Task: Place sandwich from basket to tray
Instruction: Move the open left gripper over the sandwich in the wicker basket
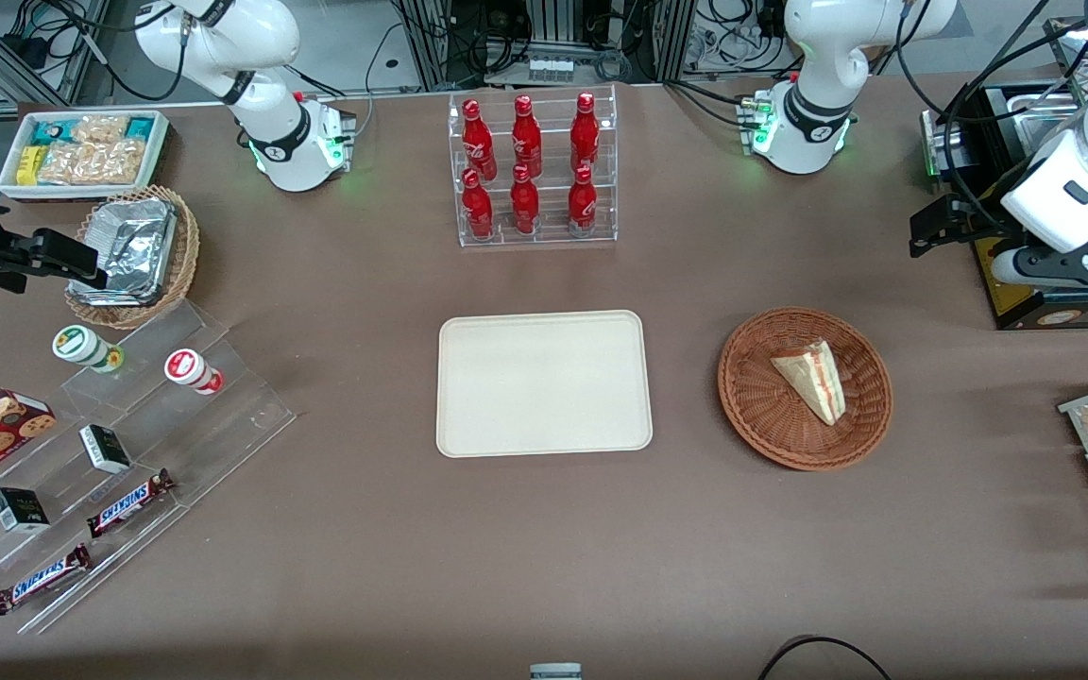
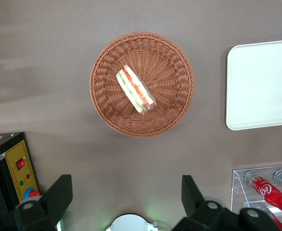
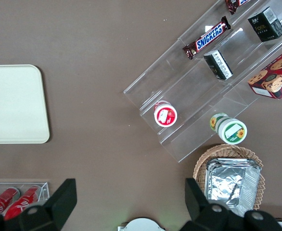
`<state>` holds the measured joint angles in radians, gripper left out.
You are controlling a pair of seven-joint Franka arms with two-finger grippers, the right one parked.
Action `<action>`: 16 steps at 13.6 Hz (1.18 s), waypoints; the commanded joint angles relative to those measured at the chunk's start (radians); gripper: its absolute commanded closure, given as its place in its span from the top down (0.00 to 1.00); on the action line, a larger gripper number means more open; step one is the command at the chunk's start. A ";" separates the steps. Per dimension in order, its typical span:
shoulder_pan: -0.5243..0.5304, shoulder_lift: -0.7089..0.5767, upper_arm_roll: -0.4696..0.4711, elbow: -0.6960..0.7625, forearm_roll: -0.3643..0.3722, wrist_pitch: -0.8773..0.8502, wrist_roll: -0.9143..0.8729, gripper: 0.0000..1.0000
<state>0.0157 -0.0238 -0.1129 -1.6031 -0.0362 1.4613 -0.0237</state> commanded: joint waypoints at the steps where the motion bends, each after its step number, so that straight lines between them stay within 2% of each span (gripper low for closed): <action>1: -0.014 -0.002 0.006 -0.020 0.024 0.016 0.013 1.00; 4: -0.017 0.004 0.002 -0.081 0.024 0.051 0.013 1.00; 10: -0.017 -0.047 0.002 -0.424 0.027 0.399 0.011 1.00; 13: -0.019 -0.090 0.002 -0.619 0.027 0.629 0.004 1.00; 16: -0.019 -0.059 0.002 -0.644 0.027 0.697 -0.016 1.00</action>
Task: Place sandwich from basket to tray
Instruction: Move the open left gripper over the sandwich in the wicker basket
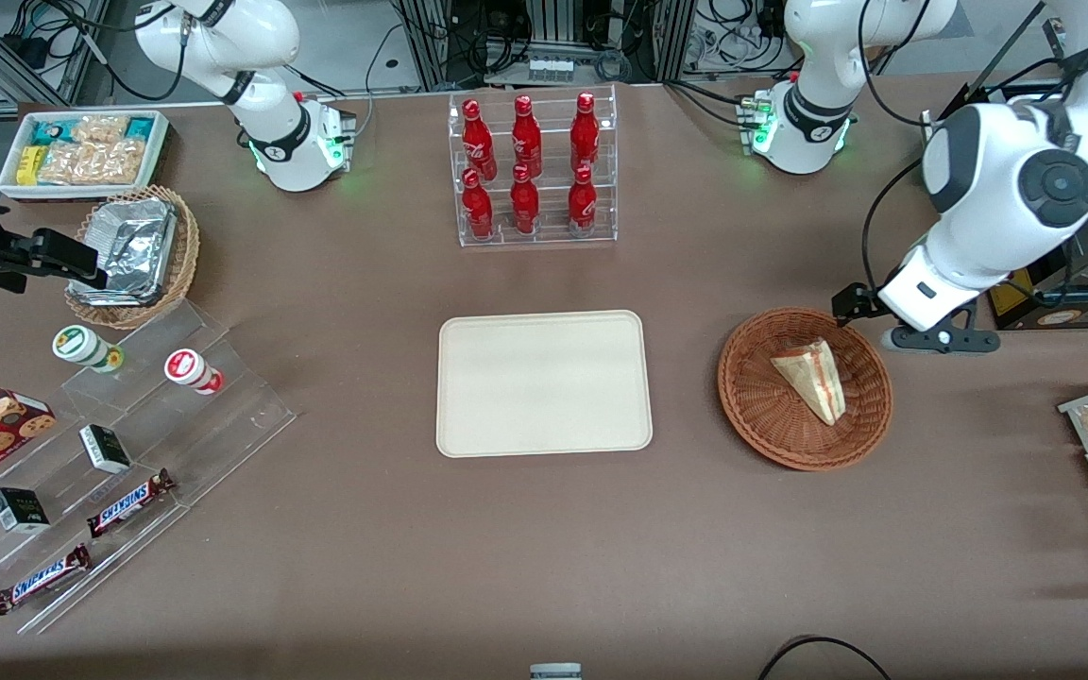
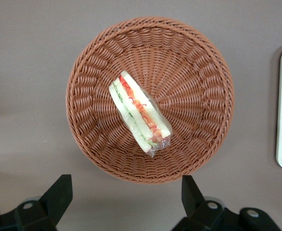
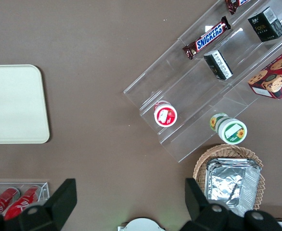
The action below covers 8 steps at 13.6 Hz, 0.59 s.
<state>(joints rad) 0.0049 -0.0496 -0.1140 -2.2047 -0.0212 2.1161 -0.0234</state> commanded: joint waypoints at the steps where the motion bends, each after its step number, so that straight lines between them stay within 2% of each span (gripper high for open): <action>1: -0.008 -0.030 0.004 -0.058 0.012 0.077 -0.070 1.00; 8: -0.026 0.042 -0.006 -0.147 0.012 0.304 -0.710 1.00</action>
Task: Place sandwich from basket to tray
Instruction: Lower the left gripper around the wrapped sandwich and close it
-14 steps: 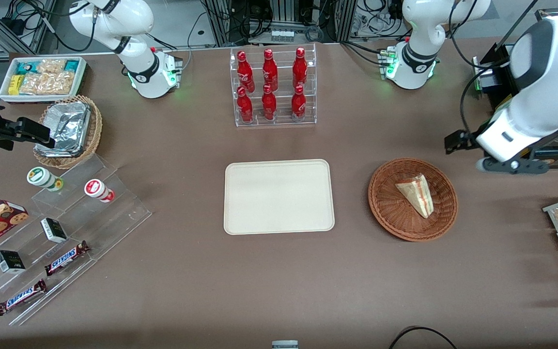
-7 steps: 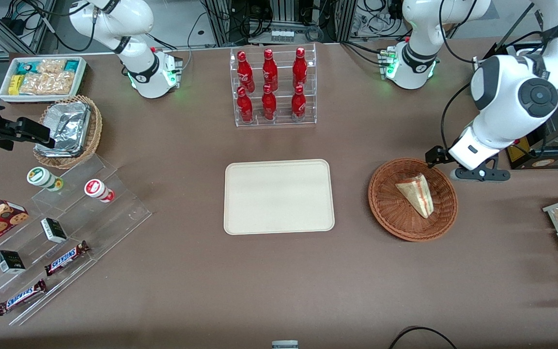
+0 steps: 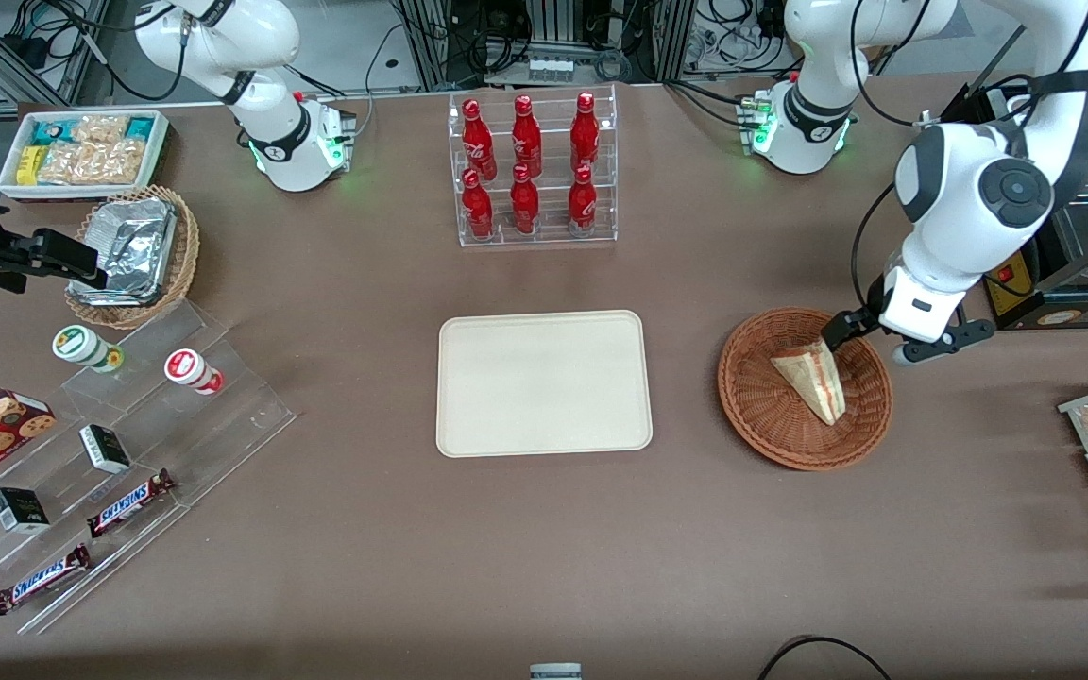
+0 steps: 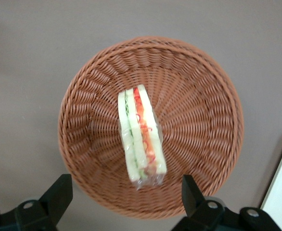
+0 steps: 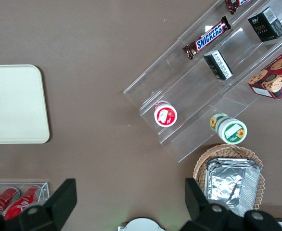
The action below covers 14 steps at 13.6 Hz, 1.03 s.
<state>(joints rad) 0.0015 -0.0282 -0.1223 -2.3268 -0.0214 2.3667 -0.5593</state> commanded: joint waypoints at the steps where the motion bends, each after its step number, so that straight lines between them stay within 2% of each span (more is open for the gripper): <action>1: -0.035 0.037 0.003 -0.023 0.012 0.066 -0.262 1.00; 4: -0.061 0.082 0.003 -0.023 0.012 0.088 -0.376 1.00; 14: -0.060 0.214 0.007 -0.003 0.067 0.152 -0.369 1.00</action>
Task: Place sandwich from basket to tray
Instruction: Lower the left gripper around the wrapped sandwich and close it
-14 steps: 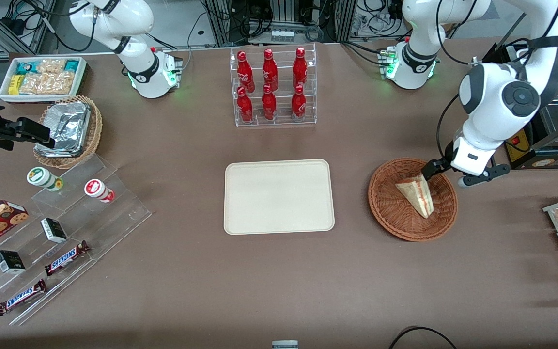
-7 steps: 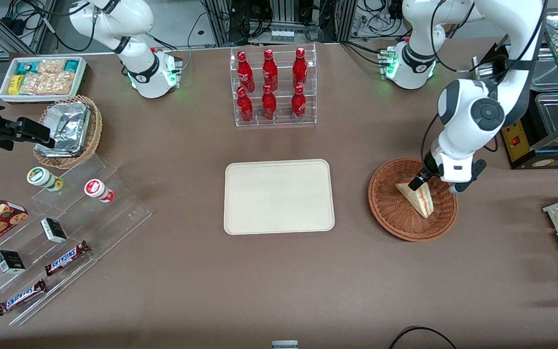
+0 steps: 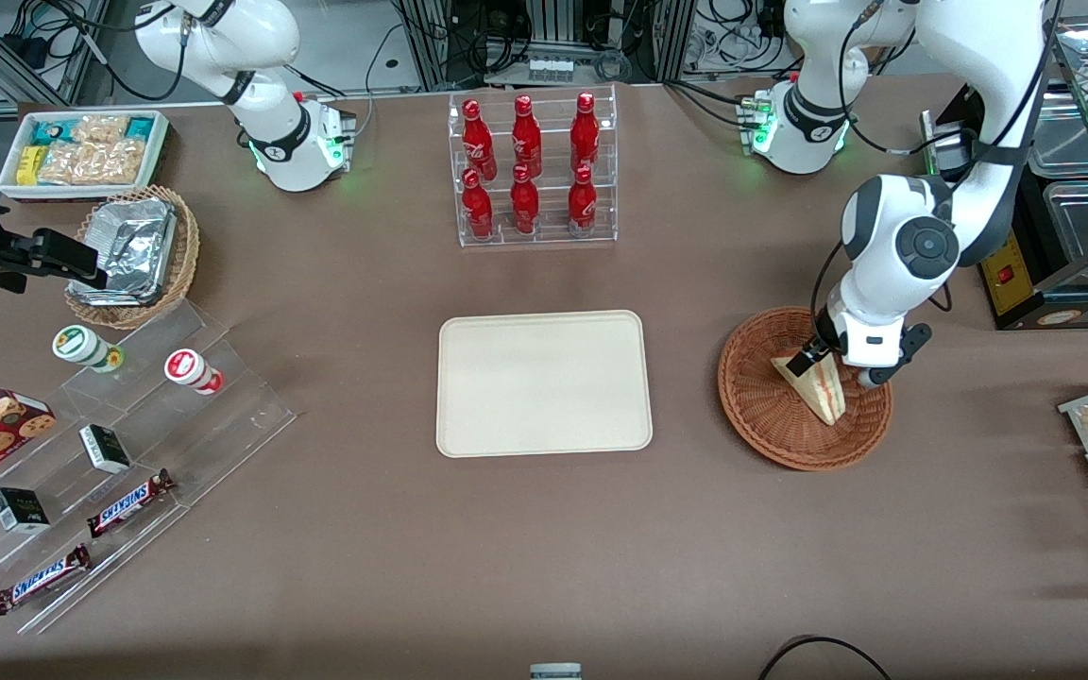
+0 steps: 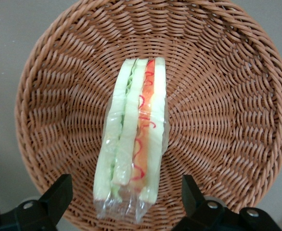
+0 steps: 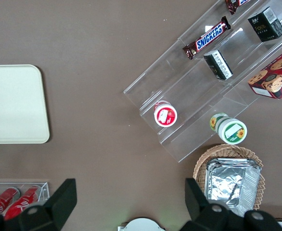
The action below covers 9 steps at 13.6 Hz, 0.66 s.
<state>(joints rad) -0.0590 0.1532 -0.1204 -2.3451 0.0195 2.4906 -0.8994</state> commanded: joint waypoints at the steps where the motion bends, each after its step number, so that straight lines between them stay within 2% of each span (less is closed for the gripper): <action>1: 0.002 0.042 0.005 0.020 0.027 0.030 -0.032 0.98; 2: 0.002 0.045 0.005 0.021 0.027 0.028 -0.039 0.64; 3: 0.004 0.045 0.007 0.020 0.027 0.028 -0.039 0.25; 4: 0.004 0.046 0.007 0.020 0.027 0.028 -0.039 0.00; 9: 0.004 0.037 0.007 0.029 0.028 0.004 -0.009 0.00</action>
<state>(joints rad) -0.0576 0.1928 -0.1127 -2.3352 0.0250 2.5098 -0.9055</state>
